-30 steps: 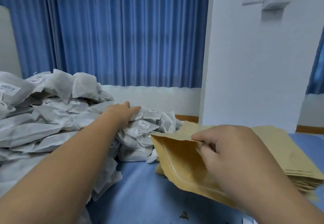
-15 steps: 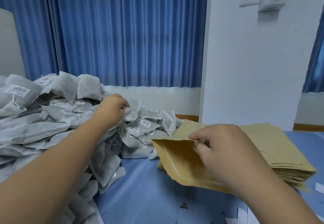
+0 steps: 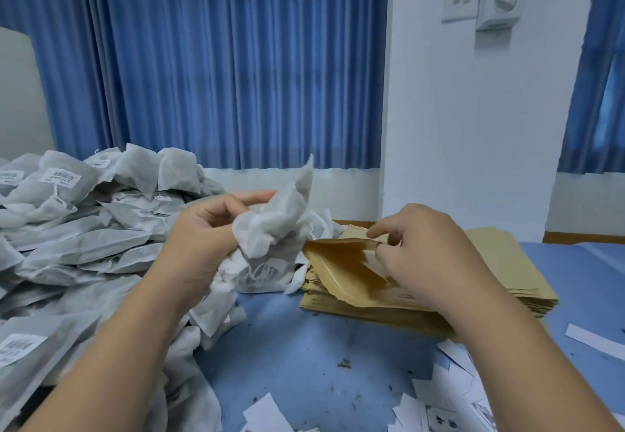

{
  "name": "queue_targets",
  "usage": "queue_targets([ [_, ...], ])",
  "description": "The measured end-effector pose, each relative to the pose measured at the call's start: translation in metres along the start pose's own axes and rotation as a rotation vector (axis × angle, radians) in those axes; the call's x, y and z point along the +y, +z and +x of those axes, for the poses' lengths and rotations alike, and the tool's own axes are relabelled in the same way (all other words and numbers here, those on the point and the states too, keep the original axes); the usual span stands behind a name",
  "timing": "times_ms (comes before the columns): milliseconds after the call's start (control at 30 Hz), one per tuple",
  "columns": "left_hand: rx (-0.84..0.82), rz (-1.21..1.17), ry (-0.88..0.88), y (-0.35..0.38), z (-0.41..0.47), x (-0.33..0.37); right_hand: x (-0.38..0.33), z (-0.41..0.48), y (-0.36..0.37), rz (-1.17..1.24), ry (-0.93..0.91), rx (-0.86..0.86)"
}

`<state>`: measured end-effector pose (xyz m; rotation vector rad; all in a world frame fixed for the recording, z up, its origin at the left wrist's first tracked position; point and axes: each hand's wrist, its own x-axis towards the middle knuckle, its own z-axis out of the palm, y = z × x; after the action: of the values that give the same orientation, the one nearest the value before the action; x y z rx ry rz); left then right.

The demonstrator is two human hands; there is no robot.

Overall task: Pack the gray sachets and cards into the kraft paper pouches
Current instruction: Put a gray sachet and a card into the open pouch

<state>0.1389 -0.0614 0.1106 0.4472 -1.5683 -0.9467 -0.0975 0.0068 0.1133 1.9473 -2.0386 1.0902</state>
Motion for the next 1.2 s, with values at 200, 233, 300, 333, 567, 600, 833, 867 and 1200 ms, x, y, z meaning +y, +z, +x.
queue_targets([
  [200,-0.208,0.108,0.071,0.019,-0.007,0.02,0.0,0.001,0.0,0.031,0.011,-0.022],
  [233,-0.238,0.089,0.078,0.024,-0.008,0.023,0.0,0.0,-0.001,0.05,0.02,-0.031],
  [300,-0.295,0.156,0.092,0.033,-0.011,0.024,0.0,0.0,-0.003,0.082,0.026,-0.046],
  [333,-0.329,0.252,0.095,0.038,-0.012,0.023,0.001,0.0,-0.005,0.09,0.02,-0.046],
  [567,-0.485,0.613,0.049,0.05,-0.016,0.024,0.001,-0.003,-0.012,0.168,0.025,-0.083],
  [600,-0.493,0.627,0.052,0.05,-0.016,0.025,0.001,-0.003,-0.011,0.188,0.029,-0.088],
  [833,-0.581,0.76,-0.003,0.05,-0.015,0.023,0.004,-0.002,-0.011,0.247,0.094,-0.068],
  [867,-0.596,0.788,-0.004,0.052,-0.015,0.022,0.002,-0.002,-0.011,0.241,0.091,-0.063],
  [1200,-0.299,0.887,0.121,0.071,-0.018,0.005,-0.012,-0.006,-0.005,0.086,0.018,-0.104],
])
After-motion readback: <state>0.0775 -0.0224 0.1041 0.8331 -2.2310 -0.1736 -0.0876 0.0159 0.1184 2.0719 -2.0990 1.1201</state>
